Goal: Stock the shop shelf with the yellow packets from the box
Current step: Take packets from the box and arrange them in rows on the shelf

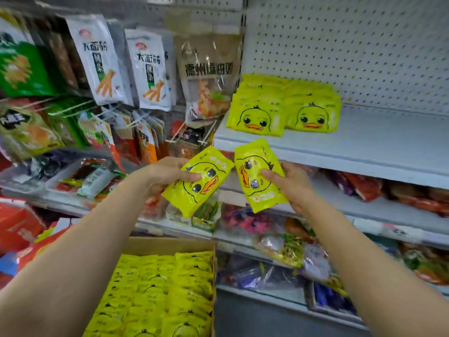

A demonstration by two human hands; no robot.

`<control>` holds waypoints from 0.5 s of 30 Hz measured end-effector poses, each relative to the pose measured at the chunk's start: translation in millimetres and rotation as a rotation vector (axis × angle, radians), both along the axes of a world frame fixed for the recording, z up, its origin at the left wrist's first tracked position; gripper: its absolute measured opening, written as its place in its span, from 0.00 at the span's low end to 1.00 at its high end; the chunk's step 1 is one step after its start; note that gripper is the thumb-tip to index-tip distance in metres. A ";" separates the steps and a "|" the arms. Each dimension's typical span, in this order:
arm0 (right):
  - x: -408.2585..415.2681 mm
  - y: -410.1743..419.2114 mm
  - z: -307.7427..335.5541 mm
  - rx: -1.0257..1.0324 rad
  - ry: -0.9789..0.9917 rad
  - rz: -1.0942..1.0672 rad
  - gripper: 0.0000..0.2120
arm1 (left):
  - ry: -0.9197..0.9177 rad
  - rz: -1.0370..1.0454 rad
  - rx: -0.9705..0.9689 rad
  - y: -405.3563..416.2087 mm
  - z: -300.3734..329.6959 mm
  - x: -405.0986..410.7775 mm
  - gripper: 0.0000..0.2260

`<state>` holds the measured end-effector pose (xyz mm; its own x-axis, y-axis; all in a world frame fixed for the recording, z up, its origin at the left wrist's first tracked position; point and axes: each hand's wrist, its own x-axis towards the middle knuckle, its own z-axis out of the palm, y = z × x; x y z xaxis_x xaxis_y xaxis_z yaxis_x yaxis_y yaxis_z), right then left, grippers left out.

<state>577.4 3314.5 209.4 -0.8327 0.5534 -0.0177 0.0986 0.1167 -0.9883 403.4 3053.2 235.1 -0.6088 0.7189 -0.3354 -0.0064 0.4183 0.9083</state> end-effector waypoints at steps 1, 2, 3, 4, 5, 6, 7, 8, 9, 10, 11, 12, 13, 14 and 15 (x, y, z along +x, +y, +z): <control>8.3 15.9 9.4 -0.005 0.028 -0.008 0.11 | 0.008 -0.004 0.010 14.3 6.6 6.5 0.40; 16.1 31.3 17.8 -0.019 0.055 -0.014 0.11 | 0.015 -0.005 0.018 28.9 12.7 12.8 0.39; 23.3 44.5 26.4 -0.034 0.083 -0.013 0.11 | 0.024 -0.006 0.026 44.2 18.8 21.9 0.35; 29.8 58.1 33.6 -0.045 0.110 -0.016 0.12 | 0.031 -0.006 0.031 59.7 23.5 29.9 0.28; 35.8 70.5 39.7 -0.057 0.136 -0.025 0.12 | 0.039 -0.012 0.032 74.9 28.3 38.7 0.21; 42.3 81.9 45.7 -0.079 0.160 -0.033 0.13 | 0.052 -0.019 0.023 89.8 32.8 47.0 0.17; 49.0 93.3 50.6 -0.107 0.178 -0.040 0.14 | 0.066 -0.026 0.015 104.2 37.0 54.1 0.14; 54.9 104.3 54.8 -0.135 0.188 -0.042 0.16 | 0.076 -0.035 0.004 117.4 41.7 60.2 0.13; 60.6 114.8 58.9 -0.157 0.195 -0.038 0.16 | 0.081 -0.046 -0.005 128.9 47.0 65.2 0.13; 64.6 126.1 62.0 -0.176 0.201 -0.036 0.17 | 0.082 -0.054 -0.012 139.9 51.8 67.3 0.13; 68.3 136.8 65.5 -0.190 0.207 -0.037 0.17 | 0.103 -0.068 -0.027 150.0 57.7 68.3 0.14; 71.5 147.3 69.2 -0.198 0.209 -0.043 0.18 | 0.145 -0.081 -0.048 160.4 64.1 67.1 0.17; 74.4 158.0 72.5 -0.199 0.208 -0.049 0.18 | 0.200 -0.092 -0.075 170.7 70.8 65.0 0.20; 77.0 169.1 76.0 -0.196 0.204 -0.057 0.19 | 0.258 -0.102 -0.106 182.0 78.1 61.6 0.23; 79.4 179.7 79.4 -0.189 0.199 -0.067 0.19 | 0.311 -0.113 -0.128 193.9 85.2 58.6 0.23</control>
<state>656.8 3494.3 288.8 -0.7919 0.6097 0.0348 -0.0986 -0.0714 -0.9926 462.0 3247.1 320.3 -0.6150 0.7517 -0.2382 0.3152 0.5113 0.7995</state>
